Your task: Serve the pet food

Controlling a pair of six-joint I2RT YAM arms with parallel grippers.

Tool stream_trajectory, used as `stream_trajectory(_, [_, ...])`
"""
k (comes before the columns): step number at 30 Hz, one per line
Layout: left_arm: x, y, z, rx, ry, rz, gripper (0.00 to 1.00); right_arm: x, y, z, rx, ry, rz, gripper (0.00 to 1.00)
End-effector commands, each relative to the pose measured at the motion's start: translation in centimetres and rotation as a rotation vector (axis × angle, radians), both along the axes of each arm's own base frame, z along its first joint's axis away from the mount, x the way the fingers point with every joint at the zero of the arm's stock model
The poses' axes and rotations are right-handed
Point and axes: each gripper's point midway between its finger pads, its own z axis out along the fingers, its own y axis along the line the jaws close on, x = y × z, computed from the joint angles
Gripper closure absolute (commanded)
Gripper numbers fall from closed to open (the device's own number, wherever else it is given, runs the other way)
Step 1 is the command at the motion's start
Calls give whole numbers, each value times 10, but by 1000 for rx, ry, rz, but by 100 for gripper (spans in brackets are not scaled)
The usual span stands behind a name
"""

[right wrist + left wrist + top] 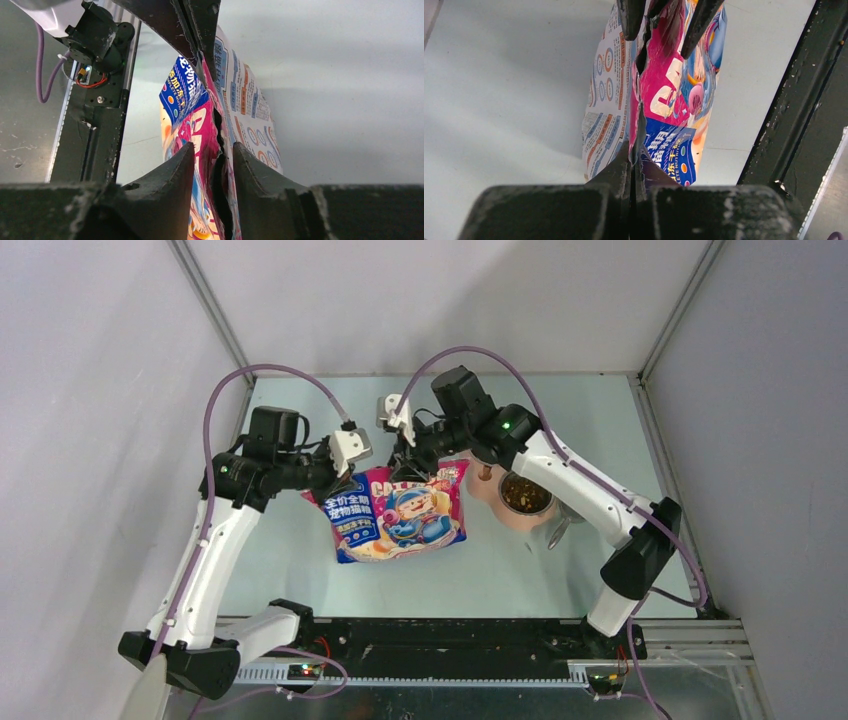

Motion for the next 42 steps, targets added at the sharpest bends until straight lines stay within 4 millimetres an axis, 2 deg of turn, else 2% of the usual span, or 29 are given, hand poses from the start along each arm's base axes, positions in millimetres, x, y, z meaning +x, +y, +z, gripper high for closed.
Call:
stream_trajectory(1, [0,-19,29,-120,-68,-57,100,-1,8,19,47,-21,4,63])
stream_trajectory(6, [0,-20,31,-127,-68,-59,100,0,6,13,33,-9,3,99])
stream_trajectory(8, [-2,-20,30,-129,-67,-58,99,-1,6,10,29,-3,8,100])
stream_trajectory(10, [-5,-23,31,-150,-59,-73,85,-2,6,9,30,4,12,100])
stream_trajectory(11, [-5,-25,31,-163,-48,-69,72,-2,6,9,32,10,11,100])
stream_trajectory(13, [-4,-30,32,-190,-38,-81,65,-2,7,11,38,13,12,100])
stream_trajectory(14, [-4,-33,33,-201,-35,-90,64,-1,8,11,40,12,12,100])
stream_trajectory(18, [-2,-38,28,-209,-3,-107,71,0,8,13,45,10,7,100])
stream_trajectory(19, [-2,-39,26,-205,2,-112,74,0,8,13,41,11,7,97])
stream_trajectory(21, [1,-39,24,-193,-9,-106,76,-1,6,8,28,11,10,76])
stream_trajectory(23, [3,-38,23,-184,-20,-97,83,0,4,4,12,2,9,66])
stream_trajectory(25, [4,-36,24,-179,-28,-90,94,1,2,-1,-2,-6,7,64])
stream_trajectory(26, [3,-36,25,-181,-32,-90,99,1,1,-4,-11,-11,9,64])
stream_trajectory(28, [1,-36,28,-189,-43,-90,100,1,0,-5,-15,-21,11,77])
stream_trajectory(29, [1,-37,29,-193,-44,-93,100,2,-1,-6,-16,-26,8,91])
stream_trajectory(31, [-1,-37,30,-197,-45,-96,100,6,-2,-5,-18,-49,-6,100])
stream_trajectory(34, [-2,-36,30,-191,-50,-100,100,14,-7,-4,-29,-75,-37,97])
stream_trajectory(36, [-2,-36,30,-186,-53,-101,100,18,-11,-3,-36,-81,-58,68])
stream_trajectory(37, [-2,-35,30,-185,-55,-101,100,18,-12,-2,-34,-87,-53,66])
stream_trajectory(39, [-2,-35,29,-181,-56,-100,100,18,-16,-3,-41,-87,-46,74])
stream_trajectory(42, [-1,-34,28,-178,-55,-94,100,19,-22,-2,-48,-94,-50,99])
